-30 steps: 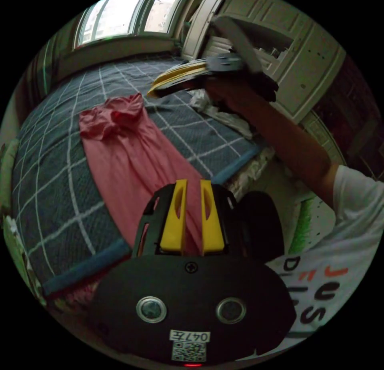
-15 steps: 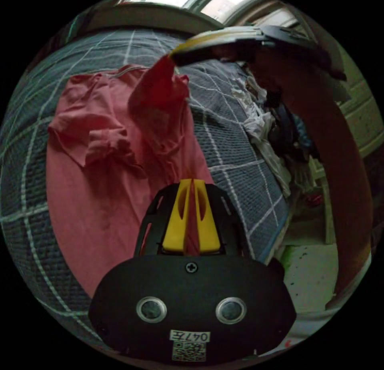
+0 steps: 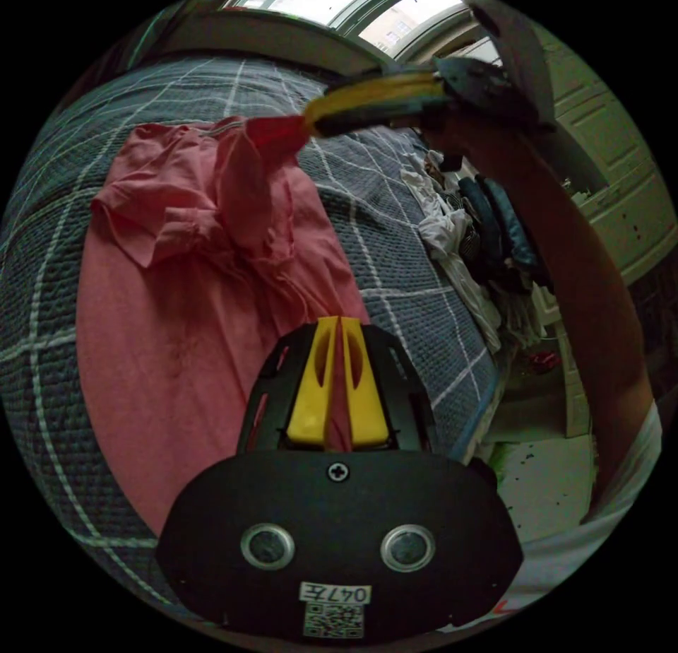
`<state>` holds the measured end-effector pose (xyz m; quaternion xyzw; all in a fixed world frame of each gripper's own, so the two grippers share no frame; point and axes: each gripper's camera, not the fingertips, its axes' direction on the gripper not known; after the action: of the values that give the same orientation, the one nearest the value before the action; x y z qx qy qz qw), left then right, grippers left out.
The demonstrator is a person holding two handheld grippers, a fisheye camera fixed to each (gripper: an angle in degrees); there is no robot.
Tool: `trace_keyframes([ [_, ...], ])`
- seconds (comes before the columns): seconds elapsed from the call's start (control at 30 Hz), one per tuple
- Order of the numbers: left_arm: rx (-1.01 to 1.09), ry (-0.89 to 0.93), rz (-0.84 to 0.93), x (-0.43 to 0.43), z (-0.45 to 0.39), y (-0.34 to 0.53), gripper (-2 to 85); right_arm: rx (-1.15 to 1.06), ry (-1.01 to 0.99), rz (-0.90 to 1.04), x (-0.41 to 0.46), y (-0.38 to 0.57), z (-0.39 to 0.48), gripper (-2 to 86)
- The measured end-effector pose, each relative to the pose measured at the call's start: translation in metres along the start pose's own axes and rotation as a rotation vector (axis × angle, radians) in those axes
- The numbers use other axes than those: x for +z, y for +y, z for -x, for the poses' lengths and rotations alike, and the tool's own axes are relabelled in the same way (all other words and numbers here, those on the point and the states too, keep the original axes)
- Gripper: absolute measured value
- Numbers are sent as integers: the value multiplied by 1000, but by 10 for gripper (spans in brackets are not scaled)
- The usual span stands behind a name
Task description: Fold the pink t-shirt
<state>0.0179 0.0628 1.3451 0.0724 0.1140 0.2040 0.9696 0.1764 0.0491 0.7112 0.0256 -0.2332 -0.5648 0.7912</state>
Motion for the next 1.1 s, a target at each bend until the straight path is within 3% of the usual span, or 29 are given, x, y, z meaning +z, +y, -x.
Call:
trace_keyframes([
  [0.17,3,33,-22,2,-4,-39,-9,142,-45,114,38,37,-25,35],
  [0.3,42,52,-69,-8,-12,-63,-7,375,-33,-67,20,64,-49,45],
  [0.4,97,-6,-132,-27,-15,-89,-3,299,-71,-224,8,73,-29,23],
  [0.5,175,-164,-196,-50,-16,-143,22,228,-109,-180,29,68,-12,27],
  [0.7,295,-99,239,3,-34,-290,110,332,-174,-237,67,85,-28,33],
  [0.87,355,-352,507,70,-54,-335,63,350,-130,-267,70,97,-19,8],
  [1.0,349,-401,429,62,-60,-346,3,464,-140,-249,71,108,-19,0],
  [1.1,301,-433,243,31,-63,-349,-4,532,-162,-245,62,116,-16,-1],
])
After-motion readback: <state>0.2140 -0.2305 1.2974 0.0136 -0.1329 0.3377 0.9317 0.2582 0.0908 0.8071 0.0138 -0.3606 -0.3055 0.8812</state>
